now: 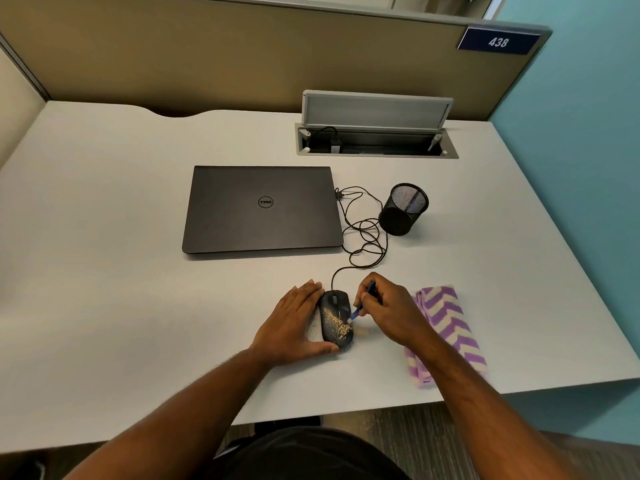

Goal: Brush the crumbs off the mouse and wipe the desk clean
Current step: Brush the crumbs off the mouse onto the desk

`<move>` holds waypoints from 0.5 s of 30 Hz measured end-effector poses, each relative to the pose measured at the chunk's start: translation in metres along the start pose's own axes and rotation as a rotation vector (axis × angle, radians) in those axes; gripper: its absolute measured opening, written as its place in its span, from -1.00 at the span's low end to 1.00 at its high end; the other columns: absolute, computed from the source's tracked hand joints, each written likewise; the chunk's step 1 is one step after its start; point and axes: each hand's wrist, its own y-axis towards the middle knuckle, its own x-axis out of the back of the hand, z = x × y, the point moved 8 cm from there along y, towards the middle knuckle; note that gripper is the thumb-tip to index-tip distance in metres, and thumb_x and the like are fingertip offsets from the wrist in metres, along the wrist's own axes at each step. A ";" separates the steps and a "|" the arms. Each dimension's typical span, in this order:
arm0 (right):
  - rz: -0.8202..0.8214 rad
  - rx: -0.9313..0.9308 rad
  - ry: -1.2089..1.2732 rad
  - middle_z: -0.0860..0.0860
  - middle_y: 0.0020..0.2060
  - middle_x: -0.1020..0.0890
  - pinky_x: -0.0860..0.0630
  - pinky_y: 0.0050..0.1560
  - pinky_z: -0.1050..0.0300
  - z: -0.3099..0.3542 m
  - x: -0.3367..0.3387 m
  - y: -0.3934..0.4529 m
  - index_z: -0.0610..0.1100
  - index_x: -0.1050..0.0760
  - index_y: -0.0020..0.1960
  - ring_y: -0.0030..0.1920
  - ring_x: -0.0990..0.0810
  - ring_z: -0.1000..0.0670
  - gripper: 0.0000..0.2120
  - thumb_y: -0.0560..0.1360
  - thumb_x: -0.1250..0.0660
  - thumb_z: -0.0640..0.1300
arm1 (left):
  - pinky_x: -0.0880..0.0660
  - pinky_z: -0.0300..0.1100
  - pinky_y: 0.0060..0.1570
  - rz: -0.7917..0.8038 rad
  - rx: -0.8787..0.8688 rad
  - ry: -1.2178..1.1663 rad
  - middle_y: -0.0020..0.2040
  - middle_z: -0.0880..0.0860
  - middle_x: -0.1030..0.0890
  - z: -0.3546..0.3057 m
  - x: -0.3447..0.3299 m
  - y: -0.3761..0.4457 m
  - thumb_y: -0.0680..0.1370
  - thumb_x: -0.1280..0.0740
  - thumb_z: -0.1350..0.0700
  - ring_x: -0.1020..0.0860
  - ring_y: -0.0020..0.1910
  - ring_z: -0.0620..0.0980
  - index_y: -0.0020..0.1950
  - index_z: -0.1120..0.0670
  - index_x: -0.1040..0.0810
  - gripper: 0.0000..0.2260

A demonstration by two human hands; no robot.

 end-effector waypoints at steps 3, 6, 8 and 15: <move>-0.032 0.036 0.105 -0.01 -0.09 -0.68 -0.65 0.07 -0.08 0.010 0.003 -0.001 -0.04 -0.50 0.00 -0.04 -0.69 0.00 -0.93 0.62 -0.24 -0.13 | 0.13 -0.15 0.57 -0.005 -0.005 -0.007 0.65 -0.03 -0.08 0.000 0.000 0.001 0.37 -0.29 -0.57 -0.01 0.63 -0.08 0.65 0.00 -0.07 0.04; 0.008 0.071 0.137 0.00 -0.02 -0.67 -0.64 0.11 -0.01 0.027 -0.010 0.001 -0.03 -0.53 0.07 0.04 -0.66 0.02 -0.91 0.62 -0.26 -0.10 | 0.10 -0.12 0.58 -0.006 -0.013 -0.008 0.66 -0.03 -0.07 -0.002 0.000 0.000 0.38 -0.29 -0.57 0.00 0.63 -0.08 0.65 0.00 -0.06 0.04; 0.058 0.081 0.096 0.00 0.02 -0.66 -0.64 0.11 0.06 0.033 -0.022 0.001 -0.02 -0.53 0.09 0.07 -0.64 0.03 -0.91 0.62 -0.27 -0.09 | 0.15 -0.16 0.55 -0.020 -0.012 -0.003 0.66 -0.03 -0.07 -0.002 0.001 0.000 0.38 -0.29 -0.57 0.00 0.62 -0.09 0.66 -0.01 -0.05 0.04; 0.063 0.067 0.012 0.01 -0.05 -0.66 -0.65 0.04 0.04 0.014 -0.014 -0.014 0.01 -0.50 -0.01 0.00 -0.66 0.02 -0.90 0.59 -0.25 -0.16 | 0.17 -0.20 0.54 -0.018 -0.011 0.000 0.66 -0.04 -0.08 -0.001 0.001 0.000 0.37 -0.29 -0.58 0.01 0.63 -0.10 0.65 0.00 -0.07 0.05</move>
